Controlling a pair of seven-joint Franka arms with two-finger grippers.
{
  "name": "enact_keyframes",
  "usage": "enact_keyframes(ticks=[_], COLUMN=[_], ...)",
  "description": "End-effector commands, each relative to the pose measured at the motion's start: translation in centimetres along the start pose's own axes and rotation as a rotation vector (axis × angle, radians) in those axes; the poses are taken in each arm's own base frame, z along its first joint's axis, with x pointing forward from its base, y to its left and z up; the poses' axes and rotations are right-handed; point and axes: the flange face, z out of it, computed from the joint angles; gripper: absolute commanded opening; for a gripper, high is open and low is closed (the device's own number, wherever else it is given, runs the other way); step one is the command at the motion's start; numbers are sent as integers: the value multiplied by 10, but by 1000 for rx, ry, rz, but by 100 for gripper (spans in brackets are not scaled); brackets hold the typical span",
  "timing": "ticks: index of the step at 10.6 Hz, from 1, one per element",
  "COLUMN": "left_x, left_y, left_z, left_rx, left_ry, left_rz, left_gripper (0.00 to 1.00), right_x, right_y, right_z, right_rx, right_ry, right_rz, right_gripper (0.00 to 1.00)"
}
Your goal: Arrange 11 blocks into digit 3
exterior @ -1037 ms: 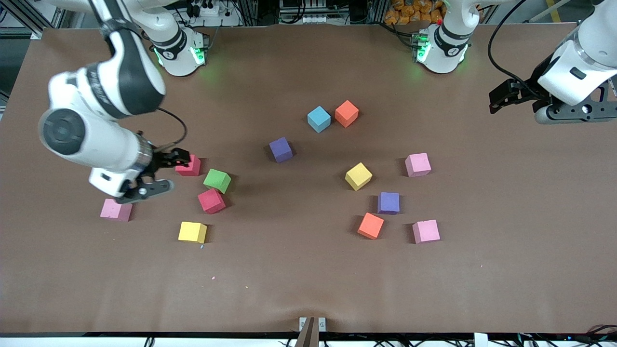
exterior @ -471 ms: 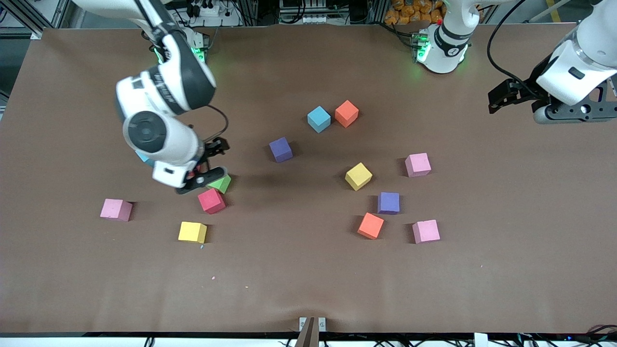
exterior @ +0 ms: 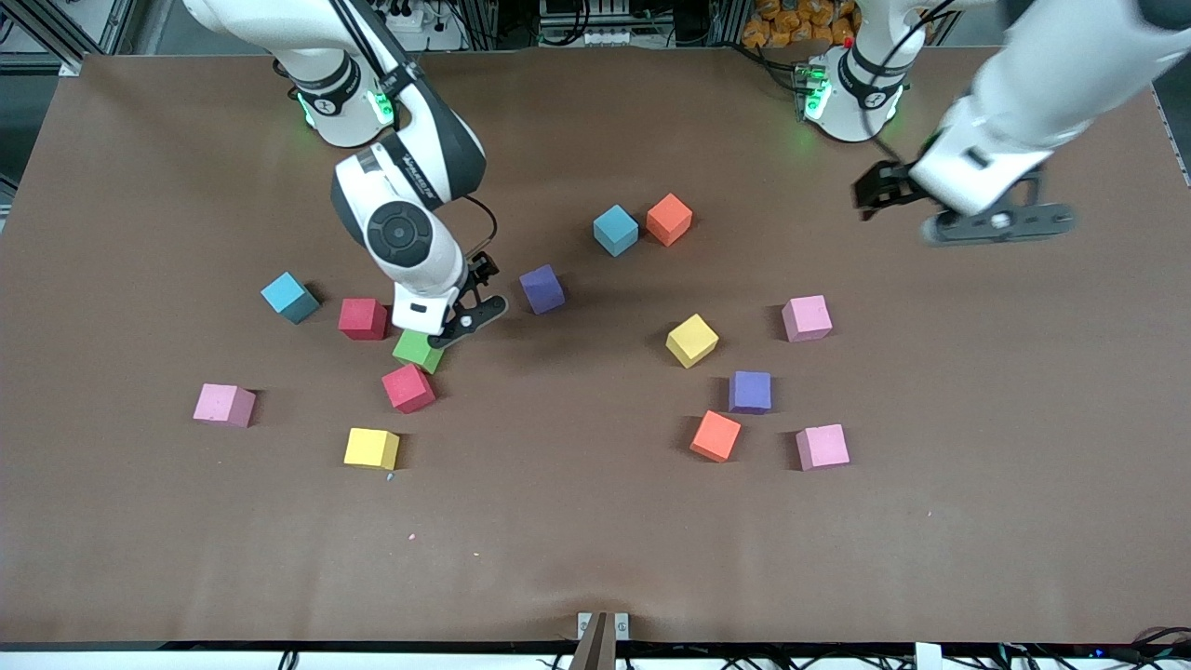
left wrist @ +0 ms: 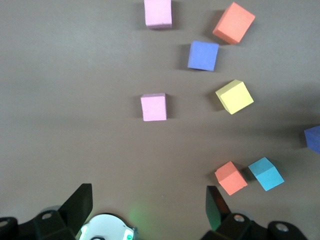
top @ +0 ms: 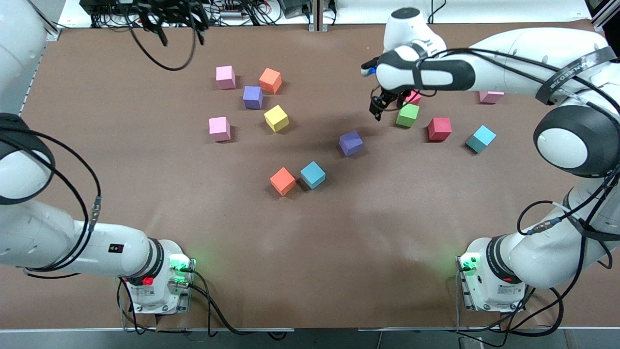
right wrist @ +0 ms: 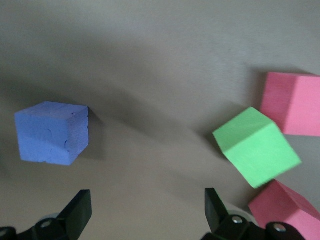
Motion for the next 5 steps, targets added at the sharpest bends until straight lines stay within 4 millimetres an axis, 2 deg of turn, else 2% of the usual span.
enact_keyframes(ticks=[1, 2, 3, 4, 5], left_x=[2, -3, -11, -18, -25], left_y=[19, 33, 52, 63, 75], left_z=[40, 59, 75, 89, 100], left_rx=[-15, -21, -17, -16, -27], left_ry=[-20, -28, -26, -33, -44], left_rz=[-24, -51, -100, -140, -183], left_gripper=[100, 100, 100, 100, 100], right_x=[-14, -15, -17, -20, -19], right_y=[-31, -22, -1, -6, -21], right_z=[3, 2, 3, 11, 15], right_rx=[-11, -8, -2, -2, -5], right_ry=[37, 28, 23, 13, 21], right_rz=[-46, -35, -5, -14, -38], right_gripper=[100, 100, 100, 100, 100])
